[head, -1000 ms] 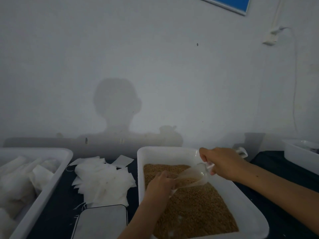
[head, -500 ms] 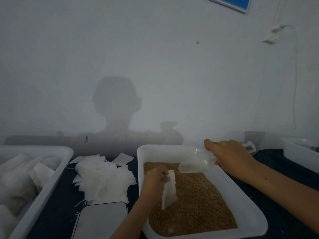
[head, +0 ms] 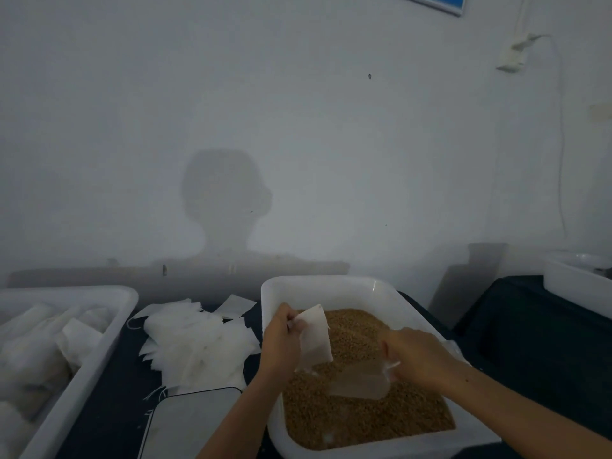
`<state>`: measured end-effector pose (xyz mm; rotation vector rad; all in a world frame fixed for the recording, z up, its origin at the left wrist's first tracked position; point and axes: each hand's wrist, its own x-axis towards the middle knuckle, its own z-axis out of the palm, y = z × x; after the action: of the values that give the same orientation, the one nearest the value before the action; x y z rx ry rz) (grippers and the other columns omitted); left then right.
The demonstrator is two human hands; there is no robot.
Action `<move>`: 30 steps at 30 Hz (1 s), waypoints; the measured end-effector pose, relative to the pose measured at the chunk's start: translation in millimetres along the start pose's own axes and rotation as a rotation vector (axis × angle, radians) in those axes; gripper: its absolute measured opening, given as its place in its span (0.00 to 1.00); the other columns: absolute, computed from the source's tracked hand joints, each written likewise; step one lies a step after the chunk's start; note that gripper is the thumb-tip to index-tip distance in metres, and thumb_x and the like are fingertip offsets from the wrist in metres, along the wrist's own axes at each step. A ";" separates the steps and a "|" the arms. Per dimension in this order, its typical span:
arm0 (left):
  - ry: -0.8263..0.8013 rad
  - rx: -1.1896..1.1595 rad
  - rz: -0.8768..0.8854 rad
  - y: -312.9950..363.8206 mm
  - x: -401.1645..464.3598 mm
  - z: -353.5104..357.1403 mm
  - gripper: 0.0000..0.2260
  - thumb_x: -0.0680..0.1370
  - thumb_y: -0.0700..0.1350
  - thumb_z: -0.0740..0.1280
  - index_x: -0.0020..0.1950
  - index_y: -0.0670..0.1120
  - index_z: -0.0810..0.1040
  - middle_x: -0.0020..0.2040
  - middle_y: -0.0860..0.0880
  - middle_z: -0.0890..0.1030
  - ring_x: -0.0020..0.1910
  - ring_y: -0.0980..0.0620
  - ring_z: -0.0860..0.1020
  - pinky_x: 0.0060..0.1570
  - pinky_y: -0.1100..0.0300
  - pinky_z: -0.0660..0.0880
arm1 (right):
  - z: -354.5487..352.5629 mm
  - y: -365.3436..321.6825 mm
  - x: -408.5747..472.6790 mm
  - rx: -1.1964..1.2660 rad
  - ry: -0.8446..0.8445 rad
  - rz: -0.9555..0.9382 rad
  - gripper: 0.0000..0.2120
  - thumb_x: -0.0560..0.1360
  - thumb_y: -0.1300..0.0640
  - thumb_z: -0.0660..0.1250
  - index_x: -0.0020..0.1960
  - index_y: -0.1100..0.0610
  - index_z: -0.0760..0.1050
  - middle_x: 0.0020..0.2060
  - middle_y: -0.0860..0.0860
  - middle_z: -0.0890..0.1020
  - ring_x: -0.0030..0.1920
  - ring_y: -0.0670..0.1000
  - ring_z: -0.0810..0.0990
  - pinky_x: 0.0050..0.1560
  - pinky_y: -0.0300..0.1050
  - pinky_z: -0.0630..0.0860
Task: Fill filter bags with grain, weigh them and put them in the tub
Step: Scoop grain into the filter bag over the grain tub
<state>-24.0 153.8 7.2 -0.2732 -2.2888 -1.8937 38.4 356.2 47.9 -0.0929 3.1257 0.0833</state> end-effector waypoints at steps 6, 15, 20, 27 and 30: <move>0.023 0.037 0.024 -0.3 -2.0 0.2 0.12 0.80 0.37 0.58 0.38 0.47 0.64 0.38 0.49 0.71 0.38 0.53 0.67 0.34 0.61 0.63 | 29.9 -10.1 4.6 0.191 0.084 -0.028 0.10 0.71 0.57 0.70 0.46 0.47 0.71 0.43 0.43 0.77 0.43 0.43 0.74 0.40 0.36 0.70; 0.030 0.203 0.014 0.3 1.4 3.1 0.15 0.80 0.36 0.57 0.37 0.49 0.61 0.37 0.50 0.69 0.35 0.58 0.66 0.28 0.66 0.61 | 31.4 -11.1 -0.6 0.400 0.078 -0.010 0.16 0.68 0.57 0.73 0.41 0.41 0.68 0.43 0.41 0.76 0.44 0.38 0.75 0.42 0.35 0.74; 0.027 0.297 0.029 -6.4 4.2 8.7 0.08 0.79 0.34 0.58 0.43 0.43 0.65 0.37 0.52 0.69 0.36 0.58 0.66 0.31 0.68 0.60 | -3.7 9.5 -13.3 0.439 0.028 0.020 0.15 0.66 0.61 0.75 0.44 0.47 0.73 0.42 0.43 0.79 0.43 0.40 0.79 0.39 0.33 0.73; -0.185 0.487 0.156 -6.4 2.6 10.0 0.17 0.75 0.35 0.63 0.32 0.50 0.64 0.36 0.54 0.68 0.34 0.61 0.65 0.33 0.71 0.64 | -53.7 27.1 -19.5 0.419 0.104 0.036 0.14 0.65 0.61 0.76 0.44 0.49 0.74 0.41 0.44 0.80 0.41 0.42 0.78 0.42 0.40 0.74; -0.307 0.514 0.130 -4.2 2.4 9.6 0.15 0.73 0.34 0.68 0.32 0.50 0.70 0.38 0.56 0.70 0.40 0.57 0.72 0.43 0.70 0.72 | -61.5 24.8 -14.7 0.359 0.177 0.044 0.15 0.66 0.60 0.76 0.44 0.49 0.72 0.41 0.43 0.79 0.42 0.43 0.78 0.39 0.39 0.73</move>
<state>-27.5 162.6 1.9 -0.6548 -2.7723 -1.2103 50.9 378.5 110.9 -0.0271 3.2548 -0.5100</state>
